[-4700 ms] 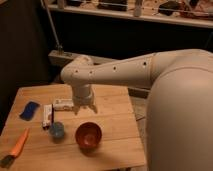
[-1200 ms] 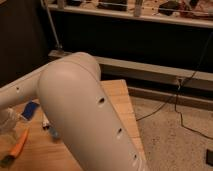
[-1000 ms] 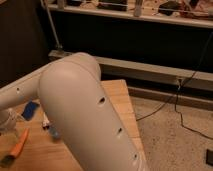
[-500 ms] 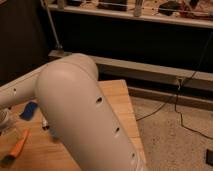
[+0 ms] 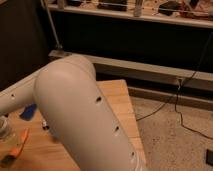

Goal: Place the pepper in the ceramic bowl

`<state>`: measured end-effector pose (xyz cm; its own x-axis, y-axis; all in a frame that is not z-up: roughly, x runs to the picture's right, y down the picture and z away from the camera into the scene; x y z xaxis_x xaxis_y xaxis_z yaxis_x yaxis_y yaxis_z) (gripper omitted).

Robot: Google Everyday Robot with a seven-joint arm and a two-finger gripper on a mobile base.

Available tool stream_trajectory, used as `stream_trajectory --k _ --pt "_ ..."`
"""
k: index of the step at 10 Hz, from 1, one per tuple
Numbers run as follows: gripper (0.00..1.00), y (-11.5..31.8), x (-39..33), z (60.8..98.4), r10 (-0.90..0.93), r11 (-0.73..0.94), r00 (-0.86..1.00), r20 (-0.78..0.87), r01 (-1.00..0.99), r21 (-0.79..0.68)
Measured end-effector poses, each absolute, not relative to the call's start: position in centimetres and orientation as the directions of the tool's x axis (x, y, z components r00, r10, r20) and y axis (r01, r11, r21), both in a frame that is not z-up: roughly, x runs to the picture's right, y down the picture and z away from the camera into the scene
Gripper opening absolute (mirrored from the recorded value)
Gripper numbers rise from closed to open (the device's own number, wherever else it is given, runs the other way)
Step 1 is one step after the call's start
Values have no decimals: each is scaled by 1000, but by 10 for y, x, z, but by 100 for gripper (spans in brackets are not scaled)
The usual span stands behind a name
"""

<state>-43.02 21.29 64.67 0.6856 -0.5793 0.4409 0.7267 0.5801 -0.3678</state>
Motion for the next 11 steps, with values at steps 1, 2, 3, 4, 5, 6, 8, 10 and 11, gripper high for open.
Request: stream_trajectory --k 1,2,3,4,5,6,8,10,11 --pt "65 219 -434 648 -576 577 681 452 731 -365" --pt "65 224 -437 651 -572 574 680 459 732 -368" --pt "65 229 -441 657 -564 571 683 464 729 -378" --pt "65 231 -443 661 -560 572 685 466 726 -382" --pt "65 233 -449 668 -548 576 694 467 718 -391" --pt "65 235 -454 675 -538 579 701 468 710 -400" --pt "65 240 -461 689 -531 576 705 470 707 -410" --pt "65 249 -463 702 -552 551 686 475 727 -410" --pt "65 254 -461 708 -564 538 678 471 734 -414"
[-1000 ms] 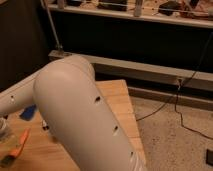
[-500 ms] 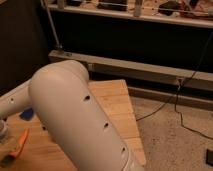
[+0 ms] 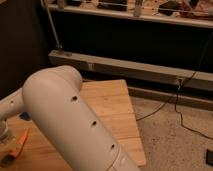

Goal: Place the pepper in the ceramic bowl

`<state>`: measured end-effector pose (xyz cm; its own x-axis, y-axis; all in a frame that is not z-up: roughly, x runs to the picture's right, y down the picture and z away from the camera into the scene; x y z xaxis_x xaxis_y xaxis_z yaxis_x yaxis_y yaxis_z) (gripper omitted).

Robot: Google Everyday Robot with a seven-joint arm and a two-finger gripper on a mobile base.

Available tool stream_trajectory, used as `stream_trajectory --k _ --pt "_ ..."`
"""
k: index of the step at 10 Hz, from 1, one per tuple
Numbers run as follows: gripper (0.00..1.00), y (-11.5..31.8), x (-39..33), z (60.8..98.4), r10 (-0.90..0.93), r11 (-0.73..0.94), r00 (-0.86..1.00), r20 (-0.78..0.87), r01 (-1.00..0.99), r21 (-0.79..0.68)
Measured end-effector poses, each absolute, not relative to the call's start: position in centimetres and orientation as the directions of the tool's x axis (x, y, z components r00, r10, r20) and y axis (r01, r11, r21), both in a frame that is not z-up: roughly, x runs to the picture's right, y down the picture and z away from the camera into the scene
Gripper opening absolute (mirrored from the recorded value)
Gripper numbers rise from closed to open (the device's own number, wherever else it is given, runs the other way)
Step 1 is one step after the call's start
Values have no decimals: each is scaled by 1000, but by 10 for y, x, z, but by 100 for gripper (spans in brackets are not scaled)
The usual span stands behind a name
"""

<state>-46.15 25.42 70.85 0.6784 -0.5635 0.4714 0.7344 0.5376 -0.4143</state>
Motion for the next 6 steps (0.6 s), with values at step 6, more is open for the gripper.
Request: stream_trajectory --k 6 --pt "65 276 -467 728 -595 502 653 469 757 -417"
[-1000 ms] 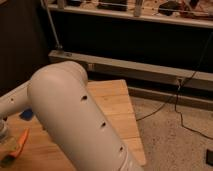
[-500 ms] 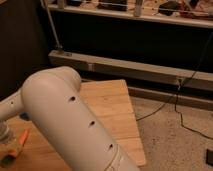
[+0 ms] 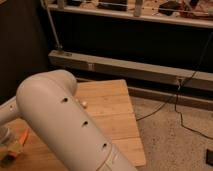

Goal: Place the pepper in the ceramic bowl

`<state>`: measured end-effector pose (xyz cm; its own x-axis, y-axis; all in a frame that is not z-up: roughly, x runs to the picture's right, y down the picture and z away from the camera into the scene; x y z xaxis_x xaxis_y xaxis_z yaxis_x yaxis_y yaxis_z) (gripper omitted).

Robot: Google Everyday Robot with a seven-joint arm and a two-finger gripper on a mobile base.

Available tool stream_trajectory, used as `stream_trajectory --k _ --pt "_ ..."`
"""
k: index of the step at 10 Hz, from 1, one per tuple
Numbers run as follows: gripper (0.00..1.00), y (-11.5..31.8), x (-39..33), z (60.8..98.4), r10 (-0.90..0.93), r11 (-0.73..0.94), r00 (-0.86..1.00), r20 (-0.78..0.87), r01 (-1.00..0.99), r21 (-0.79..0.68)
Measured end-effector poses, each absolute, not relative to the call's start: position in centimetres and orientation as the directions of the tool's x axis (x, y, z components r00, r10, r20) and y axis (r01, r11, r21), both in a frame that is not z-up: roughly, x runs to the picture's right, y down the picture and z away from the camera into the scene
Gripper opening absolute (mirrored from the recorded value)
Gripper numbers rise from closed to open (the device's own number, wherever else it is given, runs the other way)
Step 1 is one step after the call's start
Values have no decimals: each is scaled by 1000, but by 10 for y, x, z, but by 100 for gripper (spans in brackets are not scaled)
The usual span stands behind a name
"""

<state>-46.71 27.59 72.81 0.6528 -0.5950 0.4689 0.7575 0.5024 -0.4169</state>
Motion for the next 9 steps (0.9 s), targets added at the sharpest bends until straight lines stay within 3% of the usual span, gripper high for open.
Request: stream_trajectory --k 9 --pt "65 289 -470 746 -610 502 660 439 750 -431"
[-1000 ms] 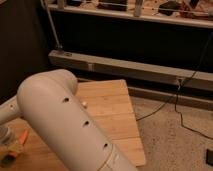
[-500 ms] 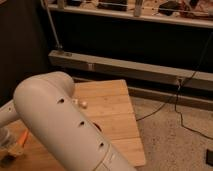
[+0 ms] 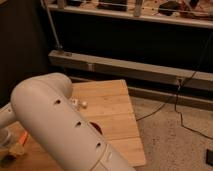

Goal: Place the pepper in the ceramic bowl

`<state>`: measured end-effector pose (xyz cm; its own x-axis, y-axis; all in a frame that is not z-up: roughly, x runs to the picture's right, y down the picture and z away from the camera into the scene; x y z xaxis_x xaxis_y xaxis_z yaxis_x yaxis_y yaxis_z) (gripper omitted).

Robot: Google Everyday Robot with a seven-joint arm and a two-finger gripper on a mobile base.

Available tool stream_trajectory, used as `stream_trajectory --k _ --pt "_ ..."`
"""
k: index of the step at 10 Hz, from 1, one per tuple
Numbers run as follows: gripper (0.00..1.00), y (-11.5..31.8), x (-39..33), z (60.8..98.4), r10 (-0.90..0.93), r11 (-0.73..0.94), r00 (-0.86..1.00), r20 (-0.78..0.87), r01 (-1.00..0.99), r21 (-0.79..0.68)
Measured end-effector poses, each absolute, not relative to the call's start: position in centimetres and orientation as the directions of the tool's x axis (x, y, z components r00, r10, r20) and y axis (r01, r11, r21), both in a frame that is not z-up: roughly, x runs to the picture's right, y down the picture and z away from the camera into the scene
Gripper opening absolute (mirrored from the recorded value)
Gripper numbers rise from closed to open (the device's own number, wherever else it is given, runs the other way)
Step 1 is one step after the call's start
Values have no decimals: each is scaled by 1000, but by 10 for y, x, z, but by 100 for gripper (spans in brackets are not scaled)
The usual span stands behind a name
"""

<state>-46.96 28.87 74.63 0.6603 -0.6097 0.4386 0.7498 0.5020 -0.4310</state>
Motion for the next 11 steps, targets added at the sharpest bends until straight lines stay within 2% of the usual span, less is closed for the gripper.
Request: stream_trajectory --k 5,9,10,11 --pt "63 304 -467 751 -611 487 664 431 744 -457" --pt "28 309 -468 751 -617 488 672 410 735 -470" --pt "14 310 -468 751 -620 490 674 402 732 -473" --pt "7 309 -469 750 -622 492 676 397 731 -473"
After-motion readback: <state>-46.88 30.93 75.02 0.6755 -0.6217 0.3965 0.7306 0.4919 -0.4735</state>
